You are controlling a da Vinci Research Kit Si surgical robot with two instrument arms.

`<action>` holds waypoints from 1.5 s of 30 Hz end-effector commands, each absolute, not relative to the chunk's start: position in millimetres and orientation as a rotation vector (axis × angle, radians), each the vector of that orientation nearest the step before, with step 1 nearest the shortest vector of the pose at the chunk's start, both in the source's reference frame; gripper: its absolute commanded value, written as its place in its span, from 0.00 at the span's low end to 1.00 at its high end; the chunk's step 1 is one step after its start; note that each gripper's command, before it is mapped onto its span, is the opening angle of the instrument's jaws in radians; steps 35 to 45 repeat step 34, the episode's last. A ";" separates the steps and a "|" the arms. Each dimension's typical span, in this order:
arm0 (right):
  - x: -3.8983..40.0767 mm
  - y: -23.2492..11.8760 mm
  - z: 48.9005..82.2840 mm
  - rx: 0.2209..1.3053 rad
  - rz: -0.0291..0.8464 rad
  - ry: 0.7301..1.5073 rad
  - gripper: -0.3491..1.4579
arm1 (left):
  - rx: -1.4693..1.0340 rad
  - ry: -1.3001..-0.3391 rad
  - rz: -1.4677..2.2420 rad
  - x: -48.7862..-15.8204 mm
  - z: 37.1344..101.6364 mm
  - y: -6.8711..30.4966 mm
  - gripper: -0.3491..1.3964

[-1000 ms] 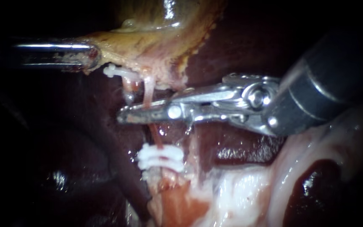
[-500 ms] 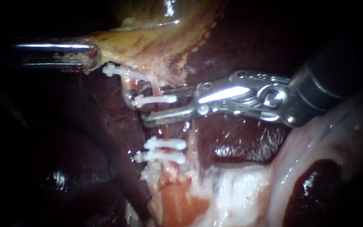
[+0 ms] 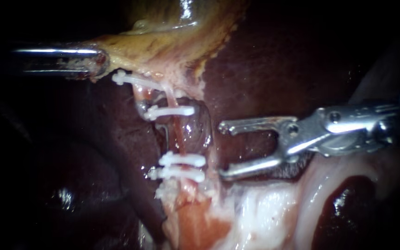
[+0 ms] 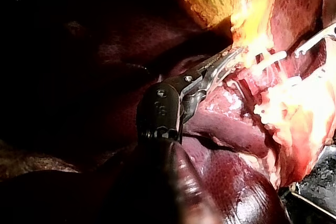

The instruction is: Going back third clip right tube

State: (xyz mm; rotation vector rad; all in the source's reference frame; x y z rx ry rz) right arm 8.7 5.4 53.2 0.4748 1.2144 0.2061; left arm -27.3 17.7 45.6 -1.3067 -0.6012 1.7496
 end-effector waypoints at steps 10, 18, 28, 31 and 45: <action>5.7 5.9 52.9 0.430 0.181 1.221 0.47 | -1.306 -0.591 1.750 -28.3 46.4 17.5 0.00; 5.6 6.3 52.4 0.421 0.185 1.220 0.47 | -1.310 -0.600 1.779 -32.3 50.7 15.8 0.00; 5.6 6.2 52.2 0.421 0.185 1.220 0.47 | -1.301 -0.604 1.800 -33.7 53.0 15.7 0.00; 5.6 6.2 52.2 0.421 0.185 1.220 0.47 | -1.301 -0.605 1.800 -33.7 53.0 15.6 0.00; 5.7 6.2 52.2 0.420 0.186 1.220 0.47 | -1.301 -0.607 1.800 -33.4 52.8 15.7 0.00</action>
